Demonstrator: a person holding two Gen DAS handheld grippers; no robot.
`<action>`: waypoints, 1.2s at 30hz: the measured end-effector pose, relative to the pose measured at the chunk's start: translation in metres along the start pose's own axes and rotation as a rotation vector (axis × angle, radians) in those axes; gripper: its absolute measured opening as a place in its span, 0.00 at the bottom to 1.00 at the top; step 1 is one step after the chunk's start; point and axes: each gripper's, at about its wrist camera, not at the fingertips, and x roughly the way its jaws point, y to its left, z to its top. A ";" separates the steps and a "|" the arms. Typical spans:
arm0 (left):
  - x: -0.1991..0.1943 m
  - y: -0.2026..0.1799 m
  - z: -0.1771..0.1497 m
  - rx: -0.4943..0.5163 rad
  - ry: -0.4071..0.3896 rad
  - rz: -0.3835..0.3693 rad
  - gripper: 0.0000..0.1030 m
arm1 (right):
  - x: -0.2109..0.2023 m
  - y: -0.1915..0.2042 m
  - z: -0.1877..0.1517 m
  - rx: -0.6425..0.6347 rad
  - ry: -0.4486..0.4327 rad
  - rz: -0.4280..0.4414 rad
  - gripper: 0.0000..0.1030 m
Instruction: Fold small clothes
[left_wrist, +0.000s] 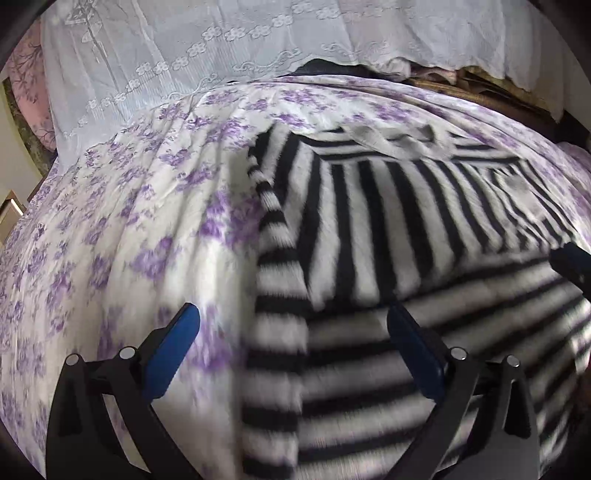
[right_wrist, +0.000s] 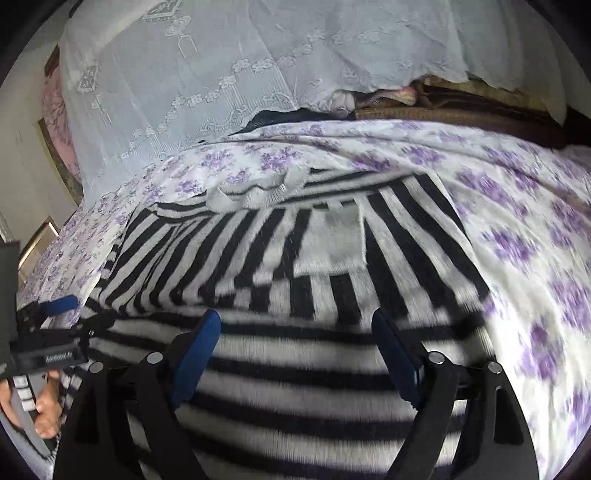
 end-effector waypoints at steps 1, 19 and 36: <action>-0.006 -0.003 -0.007 0.011 0.002 -0.014 0.96 | -0.003 -0.001 -0.004 0.009 0.015 -0.001 0.84; -0.031 -0.025 -0.055 0.117 -0.015 0.068 0.96 | -0.055 -0.022 -0.059 0.103 0.012 0.041 0.97; -0.069 0.058 -0.097 -0.159 0.001 -0.386 0.96 | -0.101 -0.117 -0.094 0.407 -0.074 0.227 0.97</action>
